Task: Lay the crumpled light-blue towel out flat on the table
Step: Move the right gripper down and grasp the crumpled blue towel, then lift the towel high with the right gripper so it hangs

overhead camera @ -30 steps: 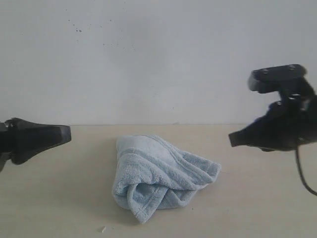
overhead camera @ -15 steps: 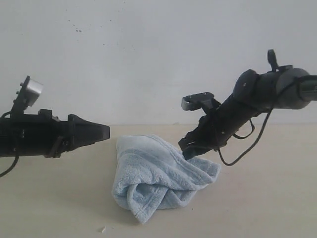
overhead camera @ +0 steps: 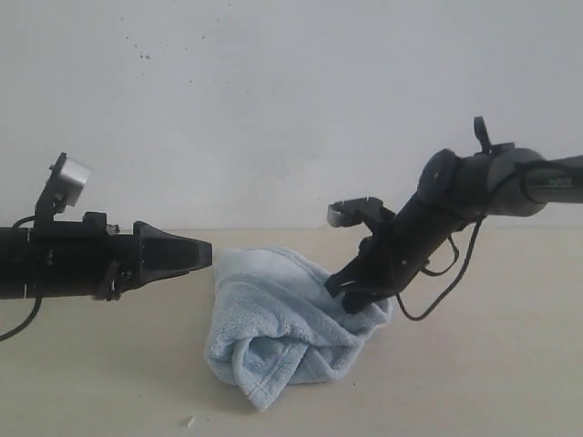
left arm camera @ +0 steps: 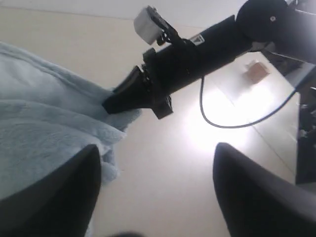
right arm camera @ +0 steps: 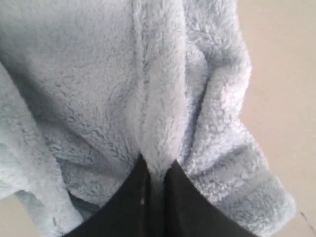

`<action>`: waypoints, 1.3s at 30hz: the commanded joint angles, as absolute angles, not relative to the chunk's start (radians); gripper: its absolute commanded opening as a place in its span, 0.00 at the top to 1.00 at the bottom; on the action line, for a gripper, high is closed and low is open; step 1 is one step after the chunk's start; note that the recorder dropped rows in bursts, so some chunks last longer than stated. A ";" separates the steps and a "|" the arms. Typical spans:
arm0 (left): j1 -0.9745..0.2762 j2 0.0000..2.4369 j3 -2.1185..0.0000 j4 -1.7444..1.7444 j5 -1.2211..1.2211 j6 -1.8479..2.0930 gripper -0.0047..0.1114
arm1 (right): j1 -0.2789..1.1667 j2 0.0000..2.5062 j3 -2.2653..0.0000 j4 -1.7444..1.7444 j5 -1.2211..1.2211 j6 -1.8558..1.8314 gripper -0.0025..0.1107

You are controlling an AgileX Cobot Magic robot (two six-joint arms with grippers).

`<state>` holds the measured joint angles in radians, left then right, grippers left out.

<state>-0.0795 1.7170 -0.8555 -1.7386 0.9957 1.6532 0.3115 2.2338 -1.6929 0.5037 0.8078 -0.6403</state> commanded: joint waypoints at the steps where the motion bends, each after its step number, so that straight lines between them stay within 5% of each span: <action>1: -0.083 1.716 -0.861 -1.744 1.162 1.645 0.42 | 0.309 2.097 -1.698 0.495 0.820 -0.636 0.95; 19: -0.083 1.630 -0.848 -1.670 1.221 1.588 0.42 | 0.298 1.671 -1.696 0.253 0.957 -0.468 0.95; 33: -0.083 1.630 -0.848 -1.693 1.221 1.588 0.42 | 0.210 1.338 -1.489 0.260 0.869 -0.427 0.95; 39: -0.167 1.626 -0.848 -1.698 1.221 1.618 0.42 | 0.210 1.279 -1.489 0.307 0.907 -0.455 0.95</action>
<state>-0.1184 1.6365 -0.8536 -1.6815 1.2092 1.5943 0.2182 1.3066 -1.4941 0.2914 0.9082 -0.4432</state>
